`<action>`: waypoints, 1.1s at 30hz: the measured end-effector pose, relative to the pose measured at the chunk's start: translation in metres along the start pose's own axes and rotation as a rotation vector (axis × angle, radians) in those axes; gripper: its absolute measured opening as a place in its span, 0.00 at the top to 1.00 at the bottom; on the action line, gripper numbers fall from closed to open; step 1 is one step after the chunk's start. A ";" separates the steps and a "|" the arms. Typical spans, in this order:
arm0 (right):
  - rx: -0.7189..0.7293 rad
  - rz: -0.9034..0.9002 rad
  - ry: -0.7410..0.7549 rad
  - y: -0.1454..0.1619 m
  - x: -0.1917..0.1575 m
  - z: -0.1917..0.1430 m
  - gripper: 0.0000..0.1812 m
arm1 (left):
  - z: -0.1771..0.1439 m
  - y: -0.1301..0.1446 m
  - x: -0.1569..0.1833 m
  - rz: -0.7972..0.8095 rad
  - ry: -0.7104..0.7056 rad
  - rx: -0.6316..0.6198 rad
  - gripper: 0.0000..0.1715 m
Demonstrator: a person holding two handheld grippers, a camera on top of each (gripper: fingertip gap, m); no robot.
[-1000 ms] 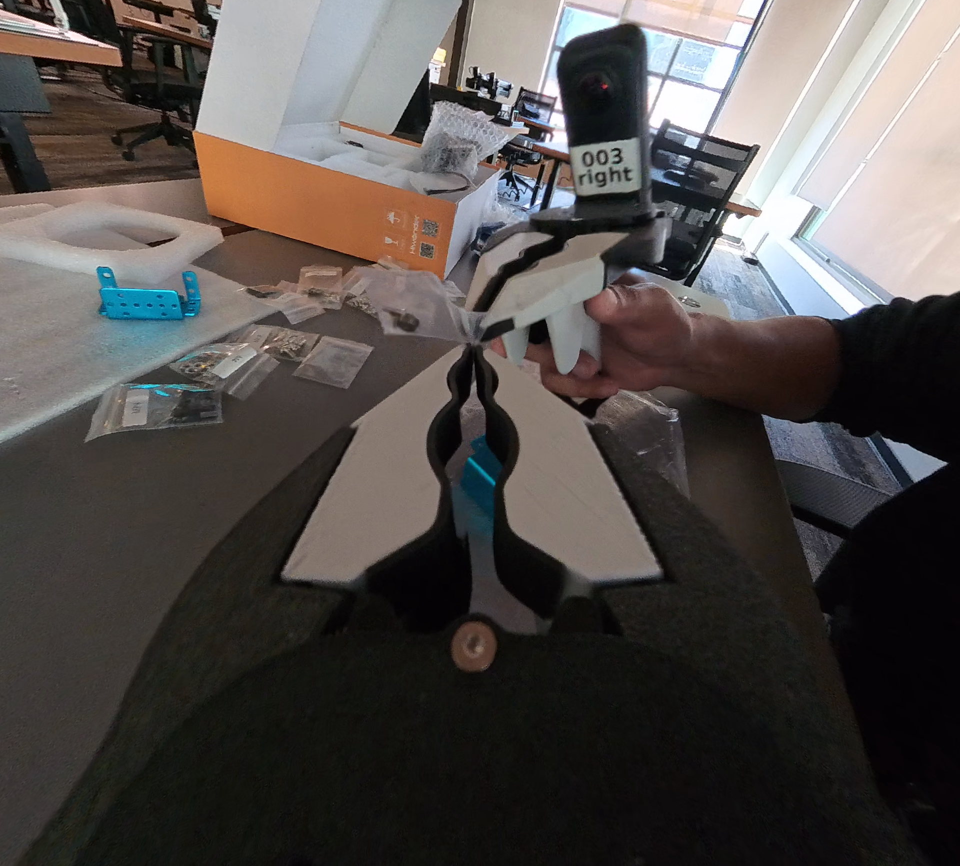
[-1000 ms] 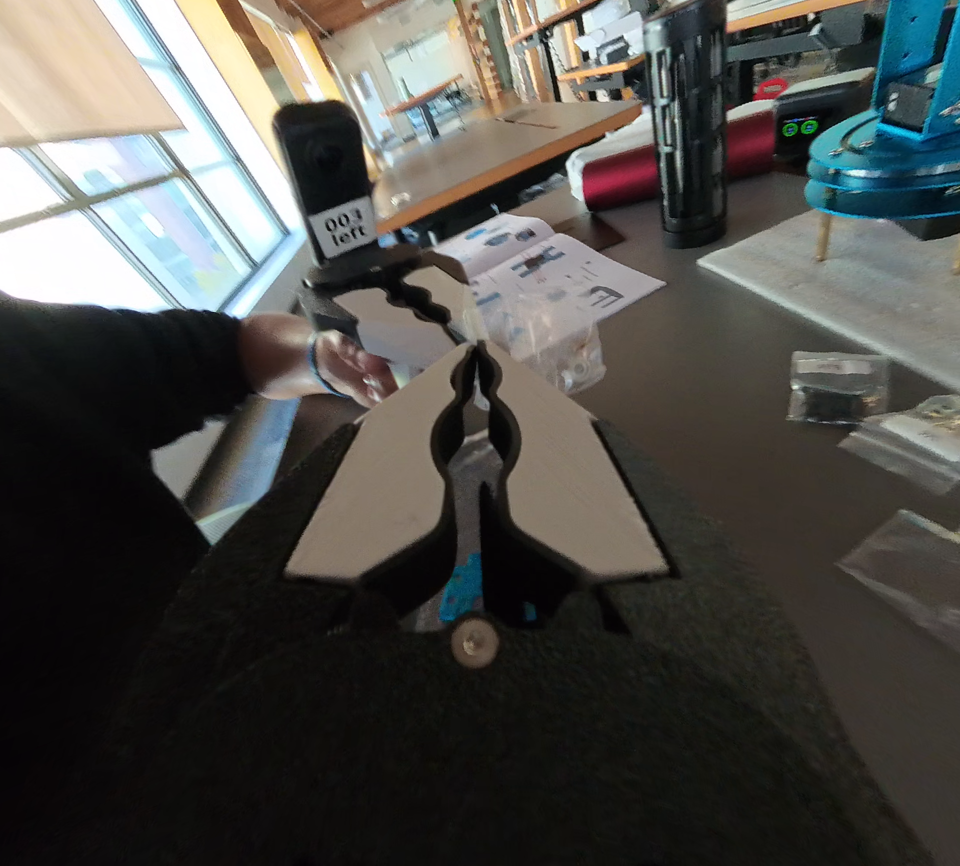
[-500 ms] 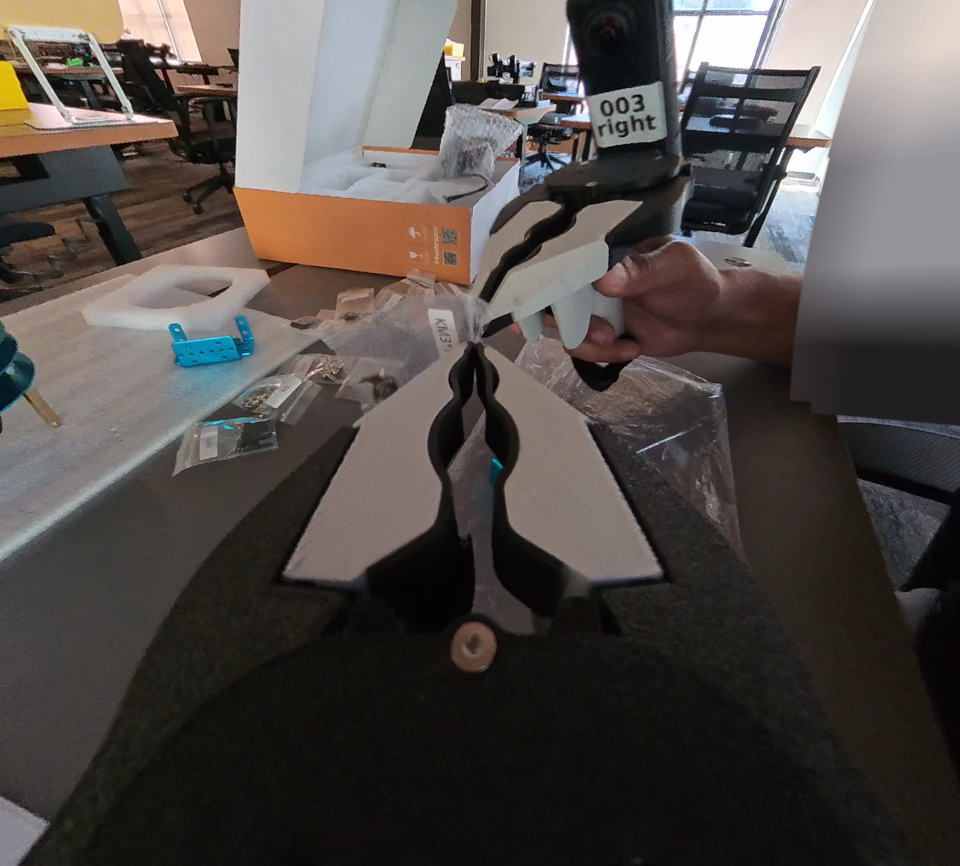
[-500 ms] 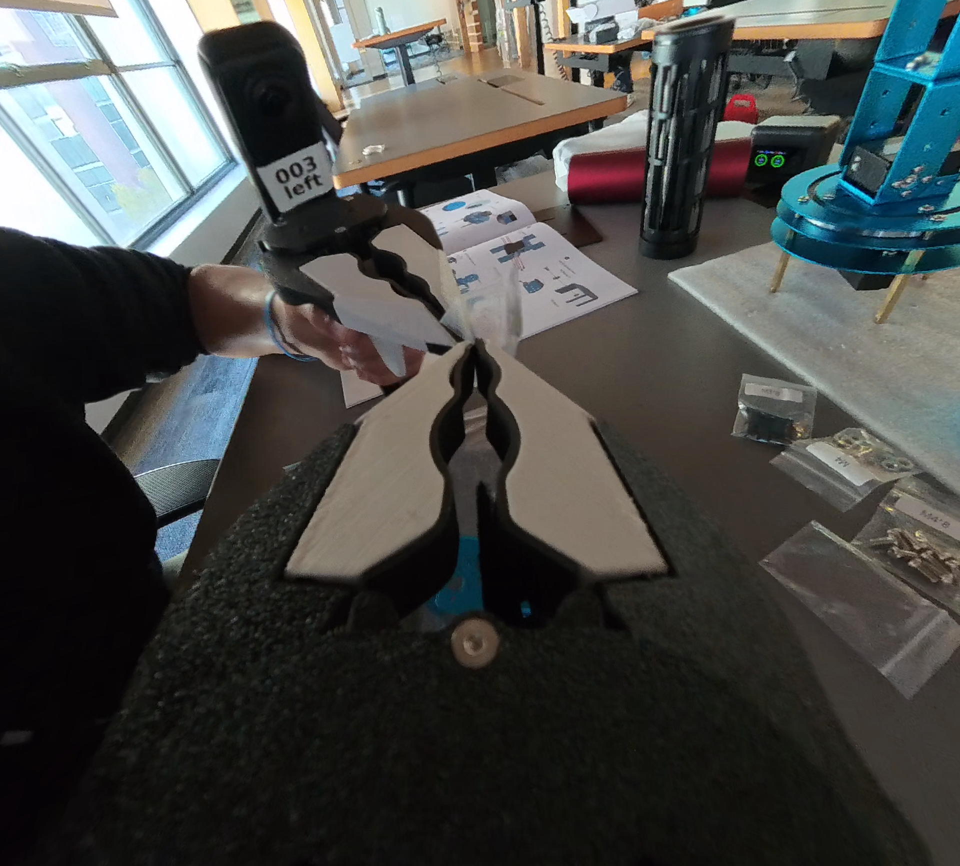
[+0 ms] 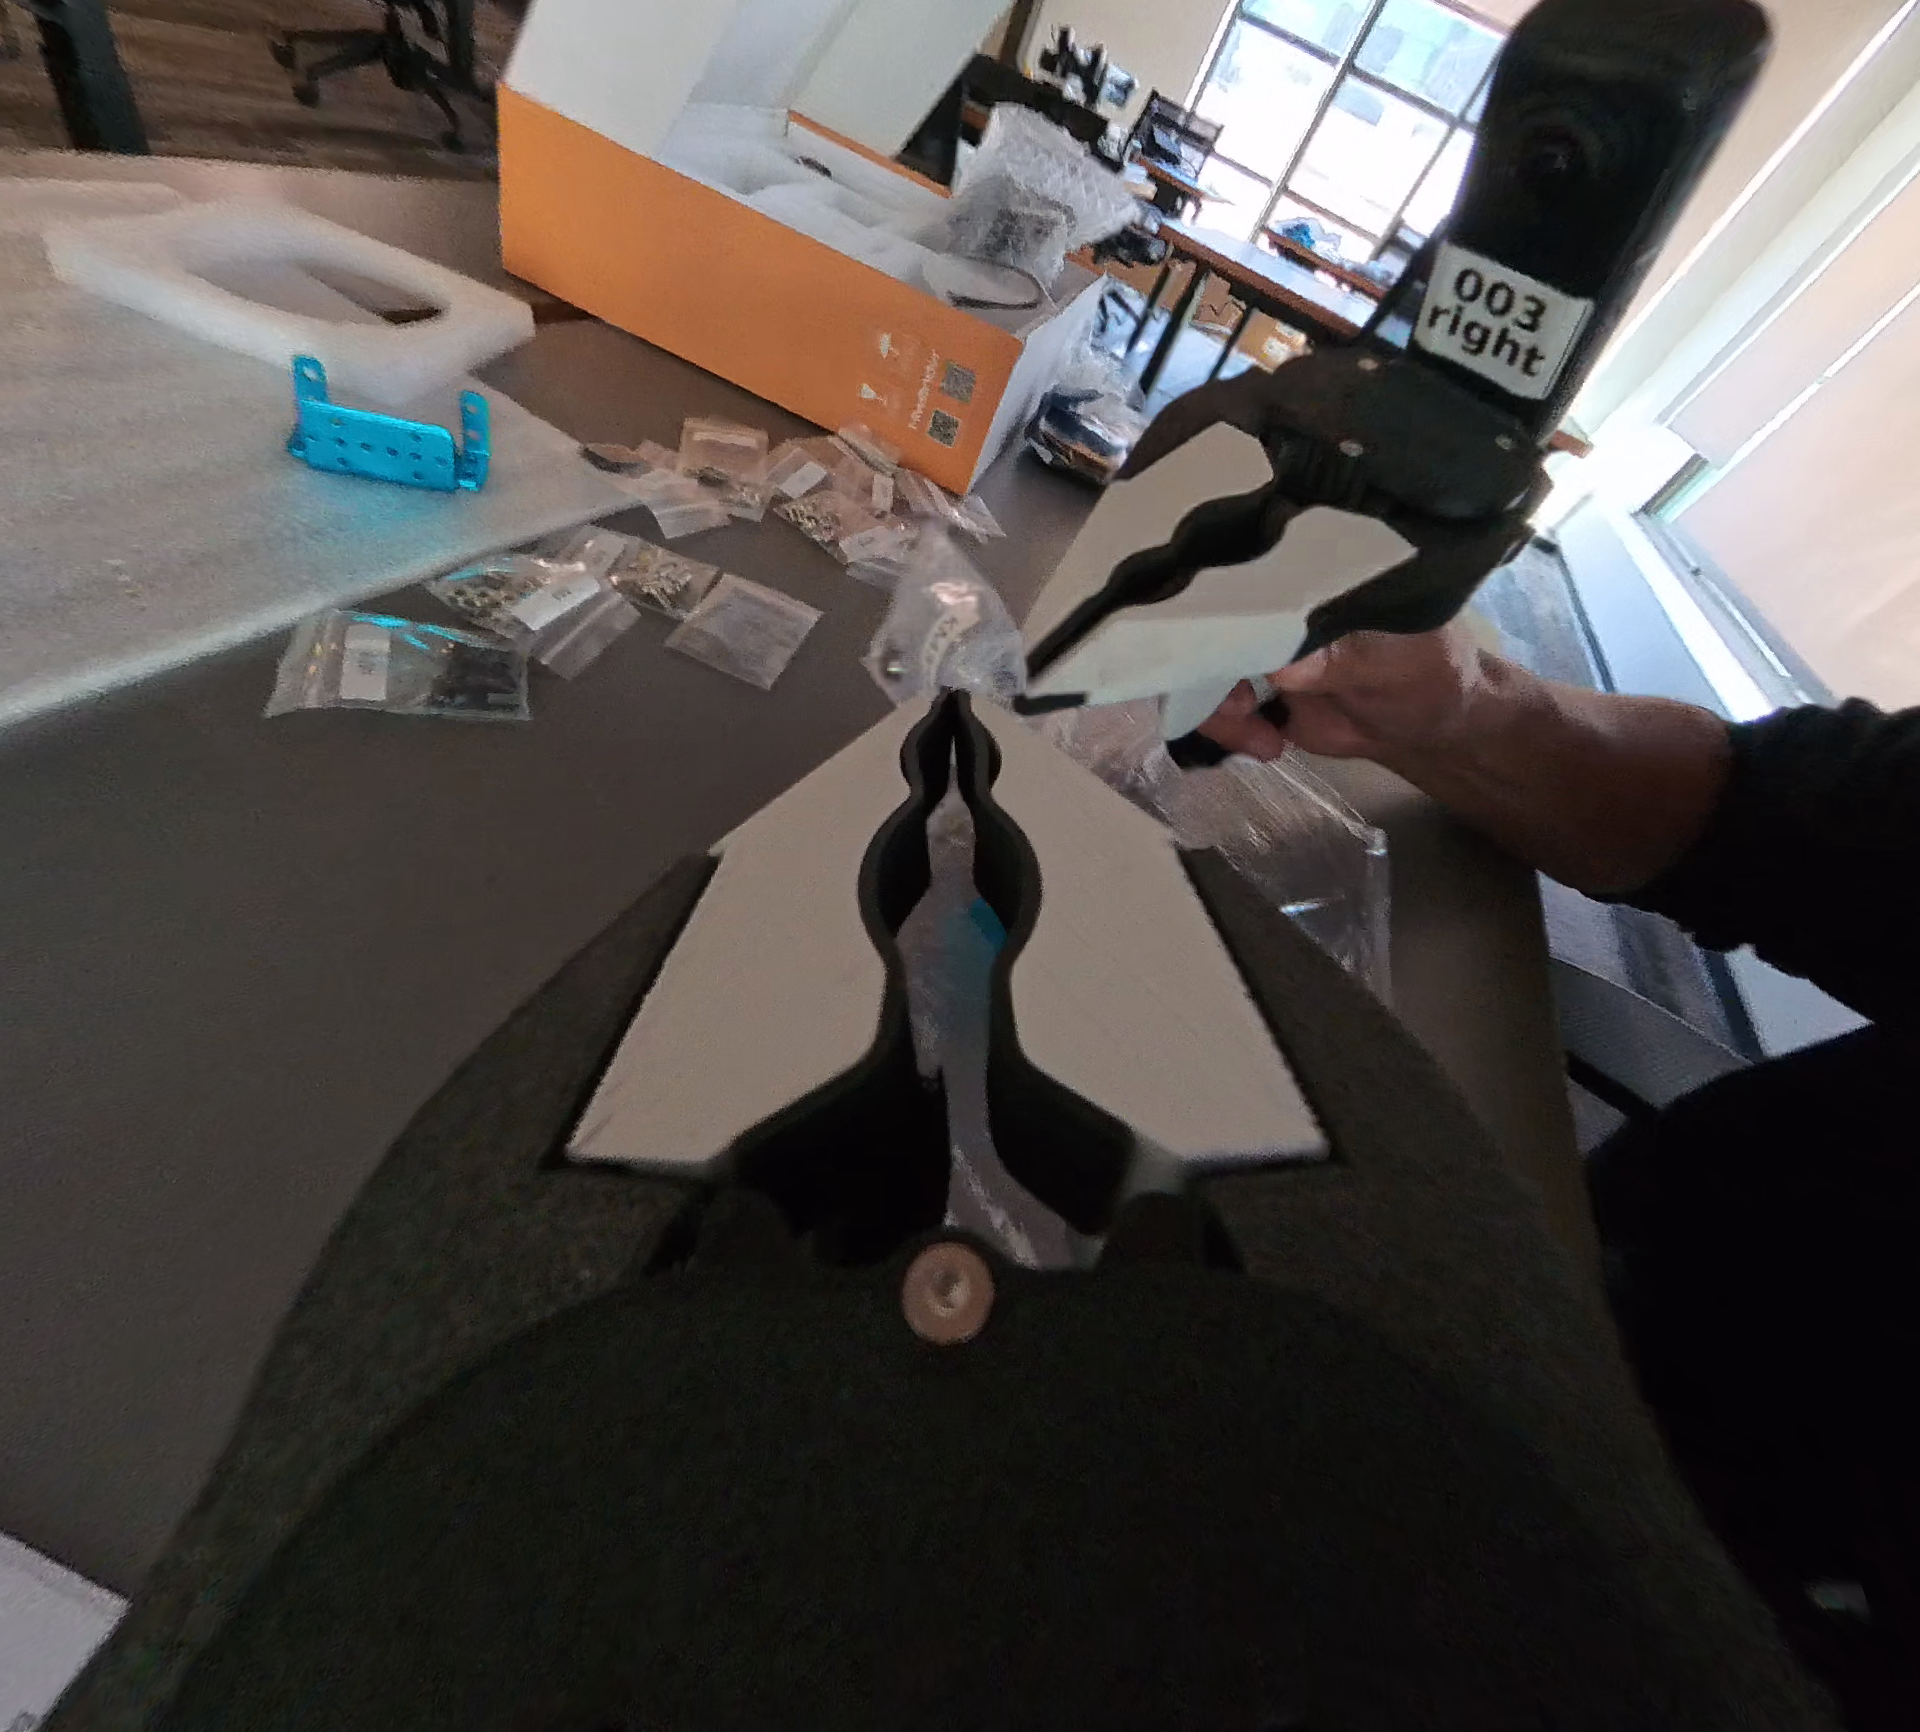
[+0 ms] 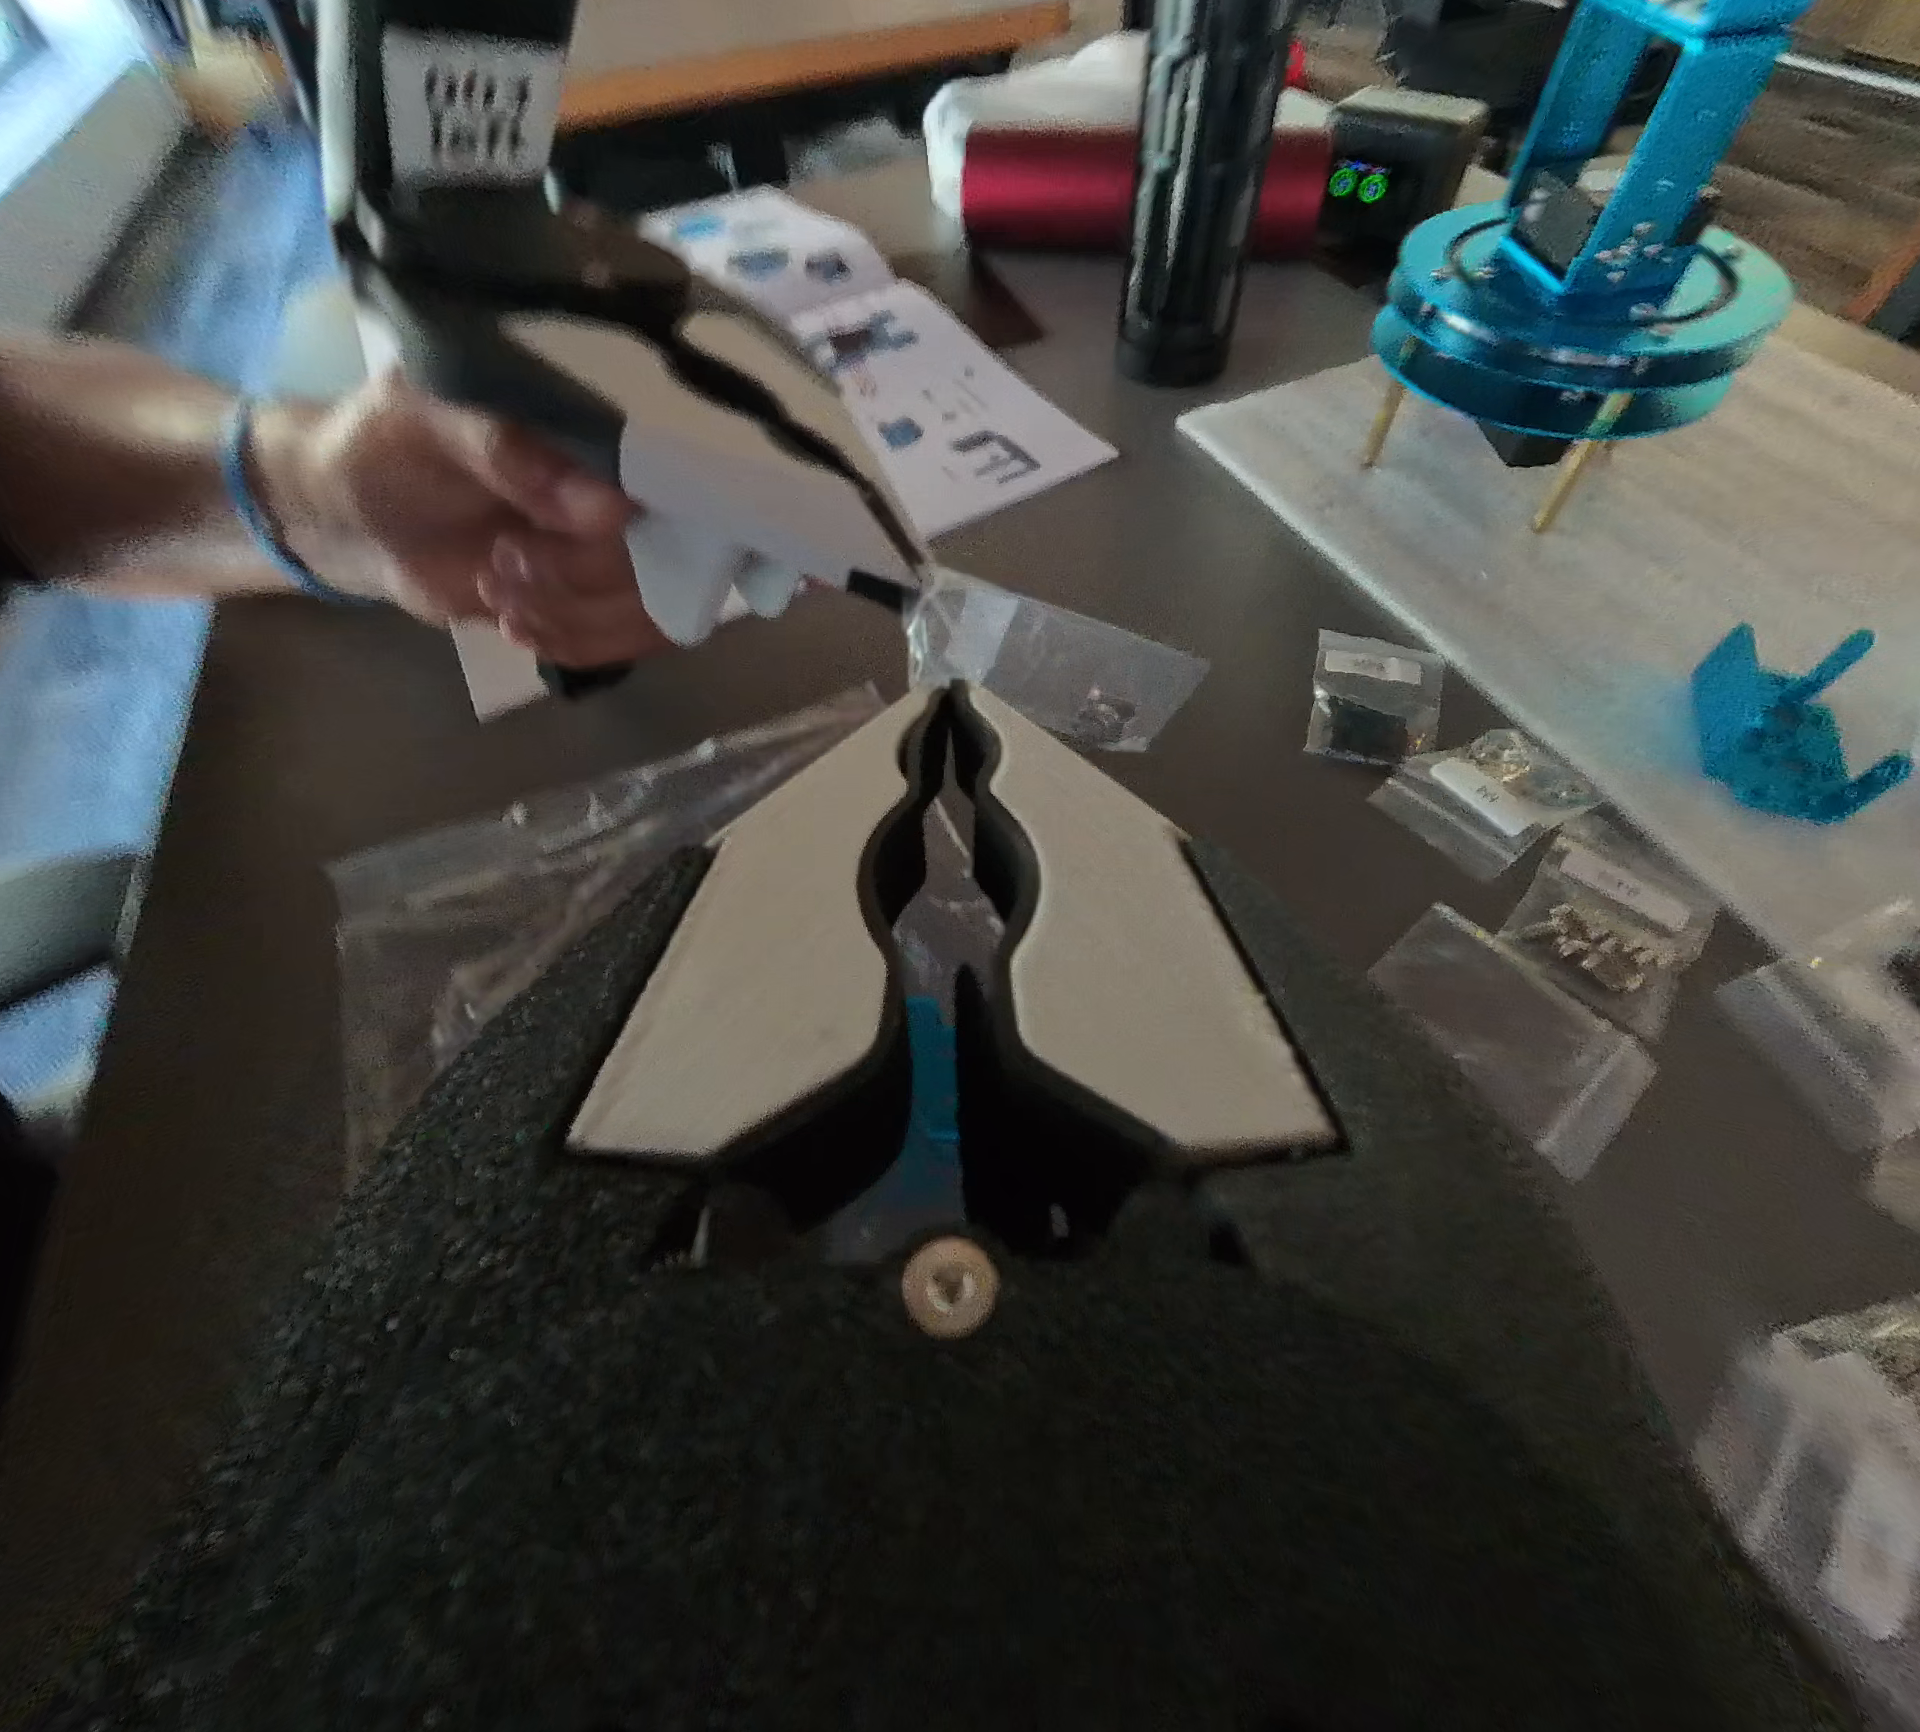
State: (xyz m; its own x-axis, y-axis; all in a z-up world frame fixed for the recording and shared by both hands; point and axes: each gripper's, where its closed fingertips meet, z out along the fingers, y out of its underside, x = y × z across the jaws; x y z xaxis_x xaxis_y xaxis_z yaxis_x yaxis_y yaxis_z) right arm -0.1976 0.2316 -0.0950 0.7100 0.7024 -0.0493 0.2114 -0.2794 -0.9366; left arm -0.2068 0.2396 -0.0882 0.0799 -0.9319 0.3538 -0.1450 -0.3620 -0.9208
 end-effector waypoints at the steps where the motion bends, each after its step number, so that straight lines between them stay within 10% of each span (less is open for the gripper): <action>1: -0.022 -0.074 -0.035 0.004 -0.006 0.000 1.00 | 0.000 0.001 -0.002 -0.026 0.005 -0.008 1.00; 4: -0.052 -0.324 0.007 0.010 -0.007 -0.001 0.70 | 0.001 0.009 -0.003 -0.143 0.064 -0.063 1.00; 7: -0.061 -0.615 0.147 0.016 -0.003 0.001 0.63 | 0.001 0.015 0.009 -0.281 0.179 -0.106 1.00; 13: -0.007 -0.700 0.112 0.014 -0.024 0.002 0.61 | 0.002 0.030 0.039 -0.418 0.367 -0.207 1.00; 23: -0.017 -0.755 0.014 0.021 -0.038 -0.004 0.91 | 0.000 0.037 0.038 -0.409 0.387 -0.265 1.00; 33: -0.042 -0.730 0.032 0.025 -0.033 0.000 0.77 | -0.006 0.036 0.042 -0.330 0.384 -0.287 1.00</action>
State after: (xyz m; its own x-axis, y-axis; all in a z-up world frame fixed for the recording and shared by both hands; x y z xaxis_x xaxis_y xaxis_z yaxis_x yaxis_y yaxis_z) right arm -0.2152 0.2014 -0.1167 0.3975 0.6997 0.5937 0.6636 0.2277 -0.7126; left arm -0.2147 0.1871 -0.1051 -0.1894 -0.6908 0.6978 -0.4385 -0.5763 -0.6896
